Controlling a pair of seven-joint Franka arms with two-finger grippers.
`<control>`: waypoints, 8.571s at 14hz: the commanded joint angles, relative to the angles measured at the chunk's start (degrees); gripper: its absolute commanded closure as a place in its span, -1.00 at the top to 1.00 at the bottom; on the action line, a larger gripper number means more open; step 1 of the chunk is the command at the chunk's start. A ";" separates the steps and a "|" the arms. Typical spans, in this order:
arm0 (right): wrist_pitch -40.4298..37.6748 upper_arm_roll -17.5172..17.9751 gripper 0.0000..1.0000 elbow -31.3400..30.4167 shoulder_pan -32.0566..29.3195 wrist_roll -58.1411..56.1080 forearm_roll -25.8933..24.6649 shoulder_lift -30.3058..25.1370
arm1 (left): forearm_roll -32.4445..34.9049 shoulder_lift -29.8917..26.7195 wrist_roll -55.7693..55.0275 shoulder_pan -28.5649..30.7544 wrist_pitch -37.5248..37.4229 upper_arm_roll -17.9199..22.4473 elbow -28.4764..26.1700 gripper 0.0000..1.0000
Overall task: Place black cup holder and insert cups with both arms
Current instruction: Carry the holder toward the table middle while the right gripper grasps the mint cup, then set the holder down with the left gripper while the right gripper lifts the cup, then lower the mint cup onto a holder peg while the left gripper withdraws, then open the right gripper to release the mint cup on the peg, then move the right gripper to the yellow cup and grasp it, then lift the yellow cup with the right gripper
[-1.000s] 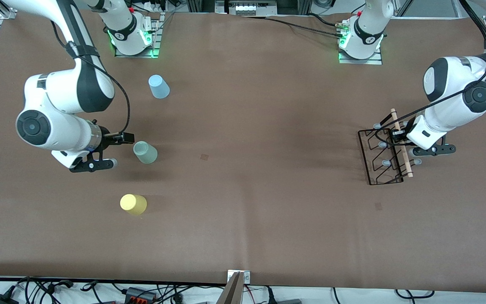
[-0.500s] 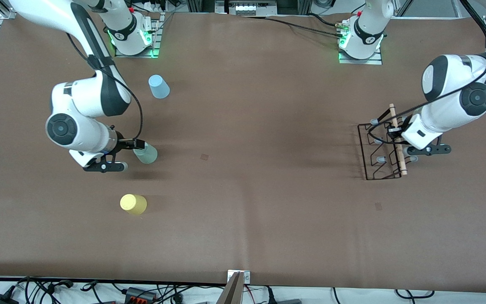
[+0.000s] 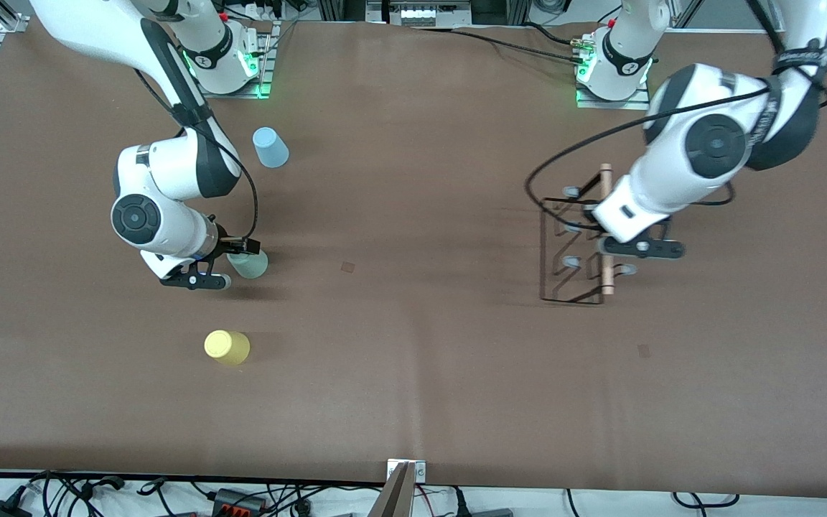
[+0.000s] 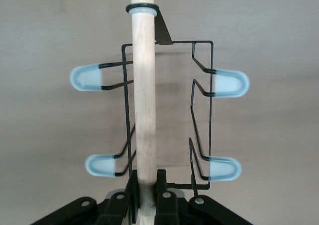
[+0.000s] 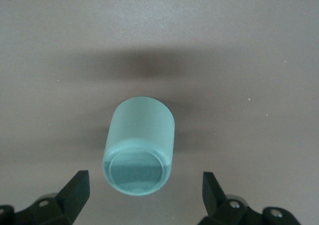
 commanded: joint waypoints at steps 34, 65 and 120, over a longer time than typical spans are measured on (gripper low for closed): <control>-24.89 2.99 -0.29 22.53 0.99 0.35 3.99 1.38 | 1.43 24.28 -34.06 -22.77 8.41 -2.51 23.01 1.00; -21.83 21.36 -0.29 23.94 10.22 1.76 3.11 6.21 | -3.05 -13.78 8.66 -15.55 -10.94 31.94 4.12 1.00; 11.04 3.61 1.00 32.03 -6.48 -10.28 -5.59 23.35 | -2.52 -13.60 6.20 -14.93 -16.21 29.48 7.01 1.00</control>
